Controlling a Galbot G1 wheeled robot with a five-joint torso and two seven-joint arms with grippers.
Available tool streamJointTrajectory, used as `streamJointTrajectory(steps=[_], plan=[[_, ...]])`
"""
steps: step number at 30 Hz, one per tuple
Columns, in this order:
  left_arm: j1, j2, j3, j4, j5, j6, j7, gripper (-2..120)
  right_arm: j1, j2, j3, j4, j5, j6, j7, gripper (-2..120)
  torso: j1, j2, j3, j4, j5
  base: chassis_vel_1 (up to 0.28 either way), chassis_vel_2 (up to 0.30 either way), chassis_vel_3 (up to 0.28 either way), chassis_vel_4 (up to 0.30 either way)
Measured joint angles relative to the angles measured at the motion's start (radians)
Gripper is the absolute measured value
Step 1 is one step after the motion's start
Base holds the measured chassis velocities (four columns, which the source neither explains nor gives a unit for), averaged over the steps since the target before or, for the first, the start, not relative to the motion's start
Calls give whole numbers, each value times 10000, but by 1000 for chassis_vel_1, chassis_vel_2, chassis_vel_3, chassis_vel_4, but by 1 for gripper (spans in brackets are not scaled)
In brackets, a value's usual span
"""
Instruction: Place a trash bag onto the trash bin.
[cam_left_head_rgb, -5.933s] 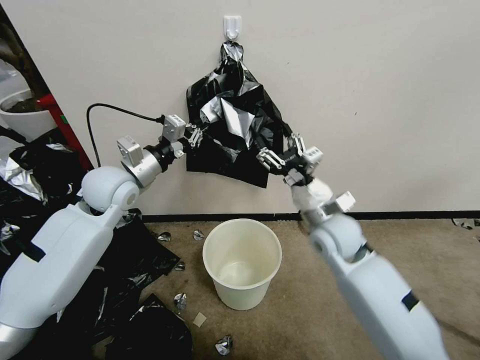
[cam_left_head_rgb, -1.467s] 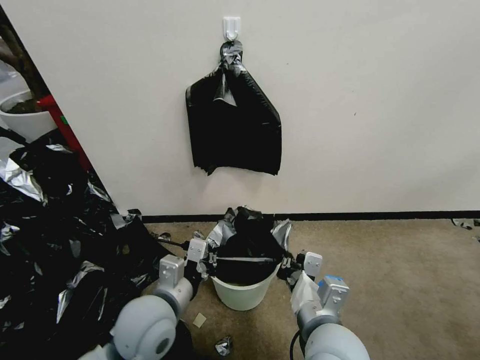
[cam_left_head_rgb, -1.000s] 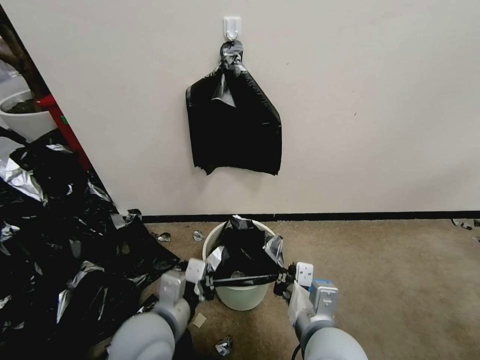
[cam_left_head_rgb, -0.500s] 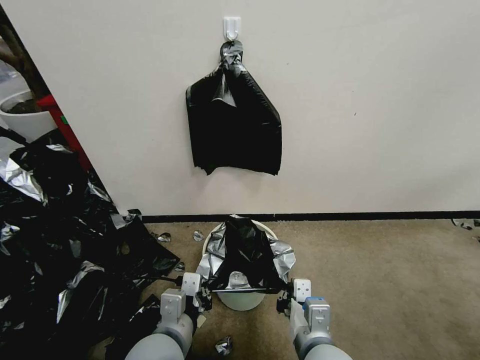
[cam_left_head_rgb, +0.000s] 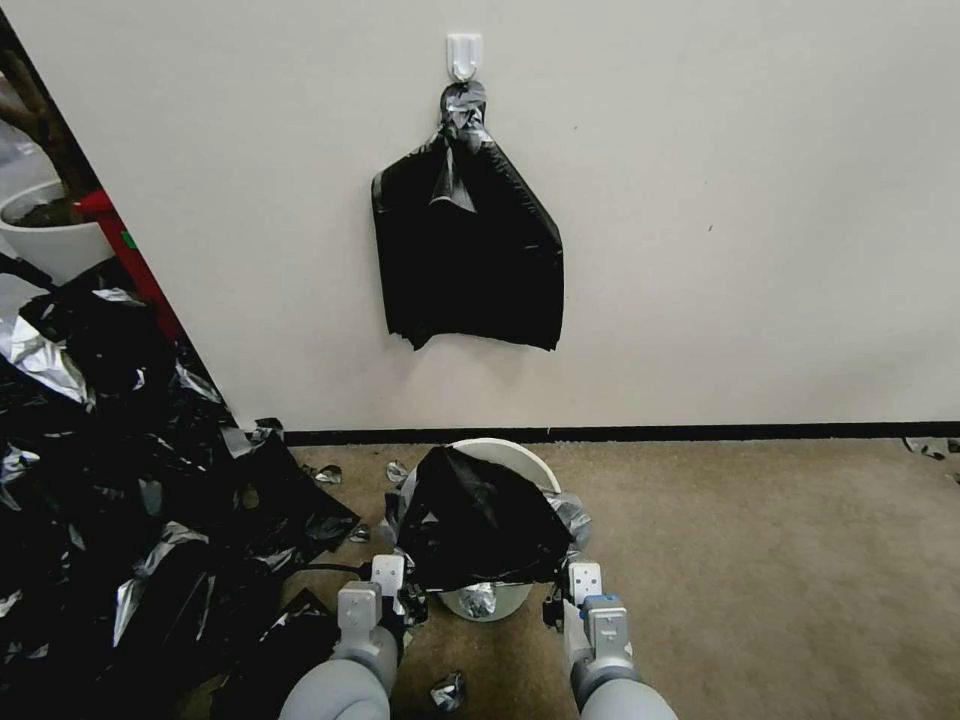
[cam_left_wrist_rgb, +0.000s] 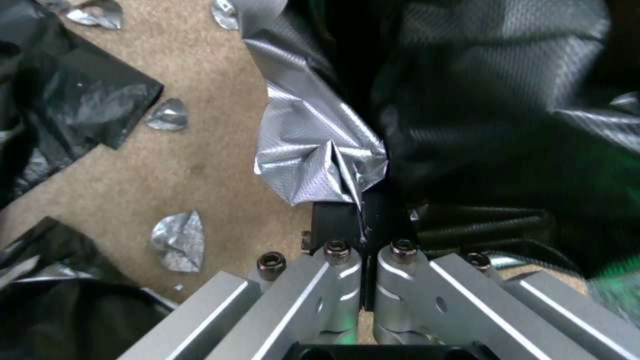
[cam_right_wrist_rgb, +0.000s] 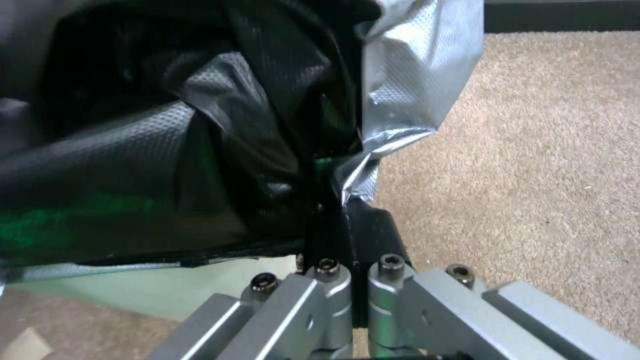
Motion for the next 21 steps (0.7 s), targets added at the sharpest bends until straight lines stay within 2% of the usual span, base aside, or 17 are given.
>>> streamJointTrajectory(steps=[6, 13, 15, 19, 21], plan=[[-366, -376, 130, 610, 272, -52, 113, 0, 182, 224, -42, -535, -218, 73, -107, 0, 0, 0, 0, 0, 0, 0, 0, 0, 0], [-445, -462, 101, 913, 407, -55, 318, 0, 203, 244, 9, -616, -273, 82, -326, 0, 0, 0, 0, 0, 0, 0, 0, 0, 0], [-421, -443, 82, 910, 397, -55, 347, 0, 184, 234, 37, -616, -308, 82, -366, 0, 0, 0, 0, -1, 0, 0, 0, 0, 0], [-155, -131, -82, 495, 55, 239, 570, 9, -47, 76, 237, -273, -217, 21, -566, 0, 0, 0, -1, 0, -1, 0, 0, 0, 0], [60, 238, -208, 16, -177, 799, 593, 19, -326, -122, 313, 240, 85, -20, -588, 12, 0, 0, 0, 0, -1, 0, 0, 0, 0]])
